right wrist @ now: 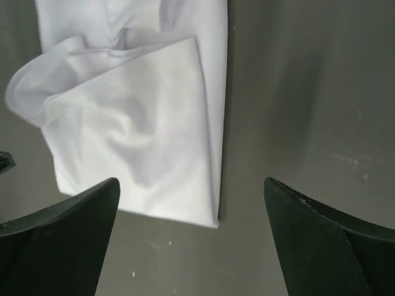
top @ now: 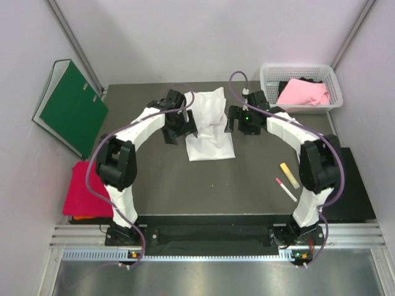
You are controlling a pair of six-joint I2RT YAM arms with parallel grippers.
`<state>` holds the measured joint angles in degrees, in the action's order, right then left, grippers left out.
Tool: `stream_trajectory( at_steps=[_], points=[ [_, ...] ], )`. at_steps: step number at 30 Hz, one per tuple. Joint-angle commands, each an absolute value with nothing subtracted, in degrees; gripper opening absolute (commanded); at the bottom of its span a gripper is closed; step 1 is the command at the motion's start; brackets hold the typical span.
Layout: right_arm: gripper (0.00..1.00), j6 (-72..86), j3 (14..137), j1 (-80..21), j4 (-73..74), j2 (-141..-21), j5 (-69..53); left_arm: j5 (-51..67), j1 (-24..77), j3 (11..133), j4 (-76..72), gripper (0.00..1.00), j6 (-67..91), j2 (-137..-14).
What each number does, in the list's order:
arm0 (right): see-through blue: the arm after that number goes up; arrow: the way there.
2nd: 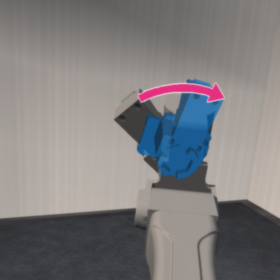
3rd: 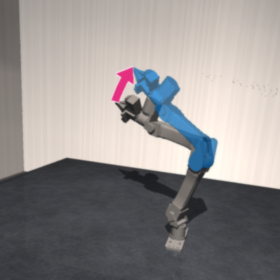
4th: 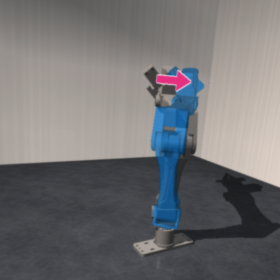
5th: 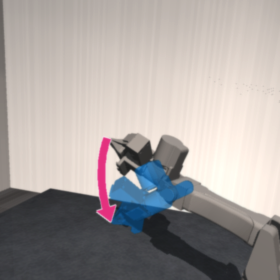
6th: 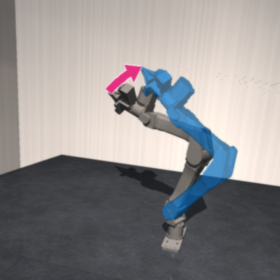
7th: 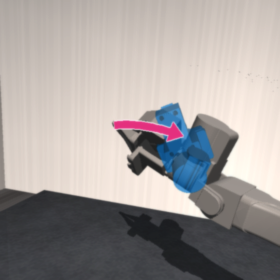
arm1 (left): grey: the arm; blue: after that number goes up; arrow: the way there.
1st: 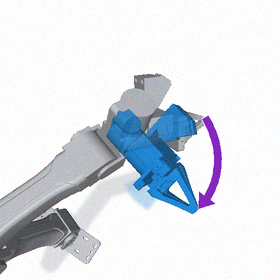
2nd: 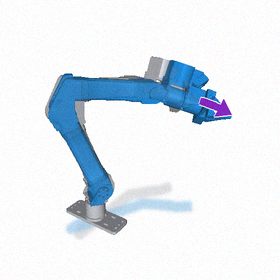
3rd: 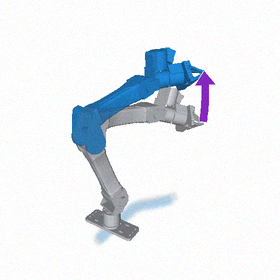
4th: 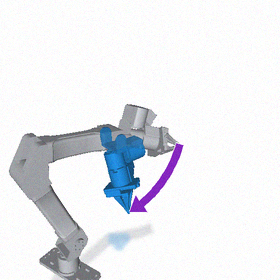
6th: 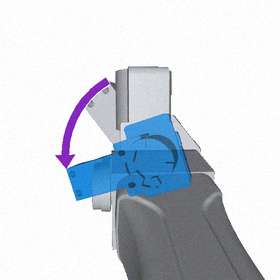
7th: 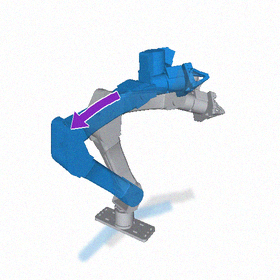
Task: Fold and stack the t-shirts
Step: Fold the folded rectangular tshirt in 1/3 of the way, then grab one side of the 2/3 rectangular tshirt with both arms
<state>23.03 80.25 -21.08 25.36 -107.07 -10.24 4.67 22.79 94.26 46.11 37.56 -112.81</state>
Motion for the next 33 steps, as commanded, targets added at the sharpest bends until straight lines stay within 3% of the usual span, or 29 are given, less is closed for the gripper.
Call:
stream_trajectory(
  at_steps=[1,9,14,17,19,23,25,27,28,29,31,33],
  points=[
    [1.00,23.0,75.2,-20.7,24.9,-97.0,-8.0,5.8,23.0,82.5,42.7,0.99,39.2,-100.8],
    [0.93,28.5,62.1,-20.7,18.6,-97.2,-16.8,8.4,23.4,67.2,33.5,0.95,43.3,-95.3],
    [0.90,29.1,63.0,-20.7,17.2,-101.4,-18.1,8.8,23.4,69.8,30.3,0.89,43.6,-99.0],
    [0.76,29.6,66.1,-20.7,20.6,-105.5,-19.6,10.0,24.7,72.3,30.8,0.75,43.9,-103.2],
    [0.71,30.1,66.4,-20.7,20.4,-107.0,-20.2,10.9,25.1,72.4,29.6,0.58,44.7,-104.7],
    [0.65,31.4,65.0,-20.7,17.5,-107.3,-22.1,12.0,26.6,72.0,28.0,0.42,46.0,-108.0],
    [0.56,31.5,65.0,-20.7,17.3,-108.4,-23.5,12.1,26.8,71.9,27.7,0.36,46.4,-108.7],
    [0.37,31.6,64.5,-20.7,17.3,-109.0,-25.9,12.2,27.0,72.1,27.1,0.26,46.7,-109.2],
    [0.21,31.8,63.9,-20.7,16.3,-108.8,-26.8,12.4,27.0,72.2,27.2,0.21,46.8,-109.3],
    [0.13,32.4,63.0,-20.7,15.6,-108.5,-28.0,12.4,27.1,72.5,27.5,0.09,46.8,-109.3],
    [0.01,33.0,60.7,-20.7,14.9,-106.3,-28.6,12.5,27.1,73.4,29.3,0.00,46.8,-109.3],
    [0.01,33.0,58.5,-20.7,15.3,-103.6,-28.9,12.2,27.3,73.5,31.4,0.00,46.6,-108.2]
  ],
)
